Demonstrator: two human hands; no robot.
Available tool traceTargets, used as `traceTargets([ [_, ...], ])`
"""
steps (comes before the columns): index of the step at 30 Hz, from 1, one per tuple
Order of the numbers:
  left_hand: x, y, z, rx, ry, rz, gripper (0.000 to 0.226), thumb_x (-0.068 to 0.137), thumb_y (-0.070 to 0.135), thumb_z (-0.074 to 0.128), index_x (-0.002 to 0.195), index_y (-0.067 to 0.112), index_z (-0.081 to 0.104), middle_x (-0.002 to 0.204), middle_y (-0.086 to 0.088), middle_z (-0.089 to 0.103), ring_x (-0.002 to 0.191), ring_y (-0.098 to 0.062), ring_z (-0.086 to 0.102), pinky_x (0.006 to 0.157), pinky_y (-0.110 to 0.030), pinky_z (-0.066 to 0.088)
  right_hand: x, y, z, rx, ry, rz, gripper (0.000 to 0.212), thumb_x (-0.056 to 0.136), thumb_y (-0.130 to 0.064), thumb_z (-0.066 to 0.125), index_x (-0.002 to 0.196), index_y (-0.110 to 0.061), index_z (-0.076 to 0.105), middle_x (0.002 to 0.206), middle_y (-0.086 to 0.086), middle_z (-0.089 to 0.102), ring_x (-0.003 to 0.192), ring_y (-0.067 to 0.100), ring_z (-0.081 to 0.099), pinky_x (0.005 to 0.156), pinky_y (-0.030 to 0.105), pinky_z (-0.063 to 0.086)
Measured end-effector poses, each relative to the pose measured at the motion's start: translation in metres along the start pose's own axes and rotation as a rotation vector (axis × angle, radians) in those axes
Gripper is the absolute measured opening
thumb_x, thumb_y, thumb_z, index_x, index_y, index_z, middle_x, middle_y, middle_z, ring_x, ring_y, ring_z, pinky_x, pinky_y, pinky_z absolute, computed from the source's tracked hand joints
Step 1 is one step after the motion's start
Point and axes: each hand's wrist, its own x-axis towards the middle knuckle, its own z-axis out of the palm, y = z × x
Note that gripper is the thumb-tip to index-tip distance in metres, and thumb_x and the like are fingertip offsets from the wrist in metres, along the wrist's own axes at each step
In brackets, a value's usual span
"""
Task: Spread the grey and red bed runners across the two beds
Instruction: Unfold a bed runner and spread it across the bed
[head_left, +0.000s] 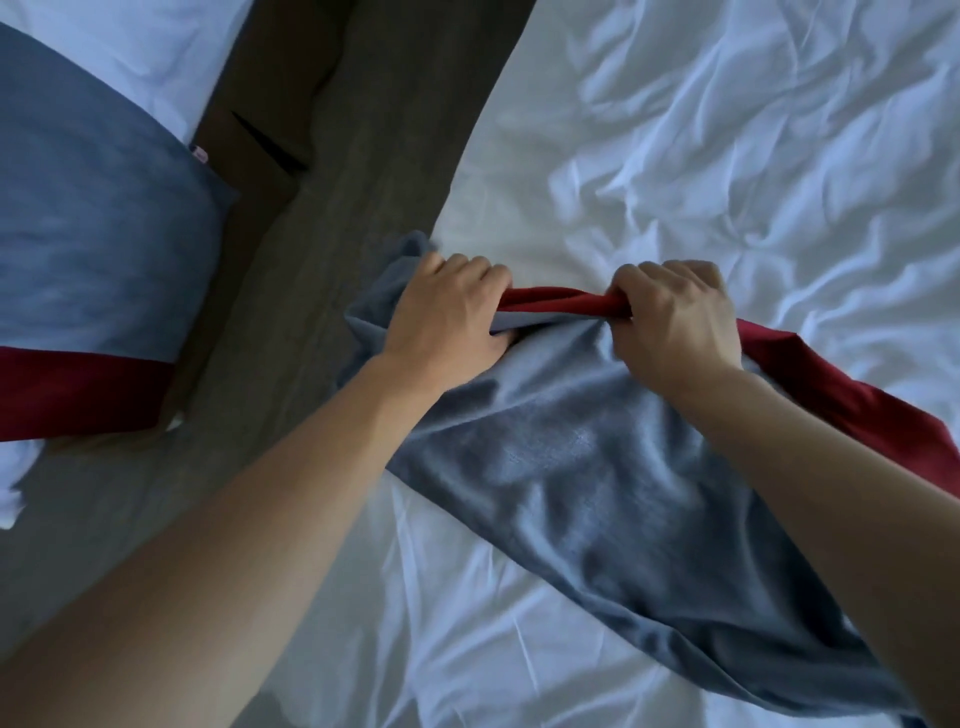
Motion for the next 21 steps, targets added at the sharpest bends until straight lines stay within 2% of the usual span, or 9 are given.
traceTargets([
  [4,0.002,-0.014,0.001,0.019,-0.065,0.003,0.020,0.084,0.032,0.063,0.094,0.016,0.056,0.085,0.001,0.061,0.083,-0.023,0.057,0.085,-0.038,0.036,0.005,0.003,0.001,-0.073,-0.143,0.145,0.007,0.077,-0.004,0.056,0.081,-0.009,0.058,0.075,0.008,0.063,0.071,0.030,0.051,0.093,0.041,0.035],
  [6,0.007,-0.012,0.000,0.019,-0.046,0.006,0.016,0.084,0.029,0.063,0.092,0.016,0.056,0.084,0.001,0.060,0.081,-0.023,0.056,0.086,-0.038,0.035,0.010,-0.004,0.002,-0.018,-0.128,0.075,0.021,0.079,-0.011,0.061,0.100,-0.011,0.065,0.091,0.007,0.068,0.085,0.032,0.058,0.099,0.042,0.036],
  [9,0.009,-0.011,-0.001,0.056,0.015,-0.001,0.012,0.086,0.025,0.061,0.093,0.017,0.057,0.086,0.001,0.060,0.084,-0.023,0.055,0.086,-0.038,0.035,0.019,-0.029,0.001,0.159,-0.146,-0.101,0.050,0.085,-0.043,0.062,0.128,-0.018,0.058,0.109,0.002,0.068,0.102,0.025,0.061,0.102,0.041,0.038],
  [10,0.009,-0.012,-0.001,0.074,0.054,-0.010,0.012,0.086,0.025,0.060,0.094,0.016,0.057,0.087,0.000,0.060,0.084,-0.023,0.055,0.086,-0.038,0.036,0.023,-0.037,0.001,0.217,-0.123,-0.105,0.054,0.085,-0.053,0.057,0.128,-0.020,0.059,0.107,0.000,0.068,0.101,0.022,0.060,0.101,0.039,0.039],
  [12,0.008,-0.014,-0.002,0.089,0.139,-0.026,0.012,0.086,0.025,0.061,0.093,0.016,0.057,0.087,0.000,0.058,0.084,-0.024,0.054,0.084,-0.038,0.036,0.033,-0.049,0.000,0.322,-0.033,-0.044,0.051,0.088,-0.057,0.048,0.120,-0.020,0.065,0.101,-0.002,0.069,0.097,0.020,0.058,0.099,0.038,0.040],
  [14,0.010,-0.017,-0.005,0.041,0.166,0.009,0.017,0.084,0.030,0.064,0.093,0.017,0.058,0.088,0.000,0.056,0.084,-0.022,0.053,0.083,-0.037,0.037,0.043,-0.050,-0.001,0.326,0.024,-0.026,0.036,0.092,-0.044,0.051,0.107,-0.018,0.071,0.090,-0.002,0.069,0.092,0.022,0.058,0.097,0.038,0.040],
  [17,0.011,-0.026,-0.007,-0.171,0.037,0.010,0.039,0.084,0.055,0.058,0.103,0.020,0.061,0.101,0.004,0.056,0.096,-0.017,0.050,0.091,-0.035,0.038,0.047,-0.039,0.001,0.181,-0.066,-0.090,0.018,0.090,-0.021,0.056,0.086,-0.013,0.073,0.078,0.002,0.067,0.085,0.028,0.058,0.095,0.037,0.036],
  [19,0.009,-0.032,-0.007,-0.358,0.028,-0.115,0.042,0.089,0.055,0.048,0.108,0.020,0.063,0.110,0.005,0.057,0.106,-0.016,0.049,0.097,-0.036,0.039,0.043,-0.031,0.001,0.143,-0.088,-0.067,0.019,0.091,-0.022,0.055,0.088,-0.013,0.072,0.085,0.004,0.068,0.088,0.029,0.058,0.096,0.038,0.036],
  [21,0.009,-0.038,-0.003,-0.449,0.067,-0.301,0.039,0.095,0.048,0.042,0.110,0.020,0.064,0.113,0.004,0.061,0.110,-0.017,0.051,0.097,-0.040,0.043,0.039,-0.035,-0.001,0.202,-0.075,-0.021,0.029,0.092,-0.036,0.055,0.105,-0.016,0.070,0.098,0.001,0.070,0.097,0.026,0.059,0.100,0.040,0.038],
])
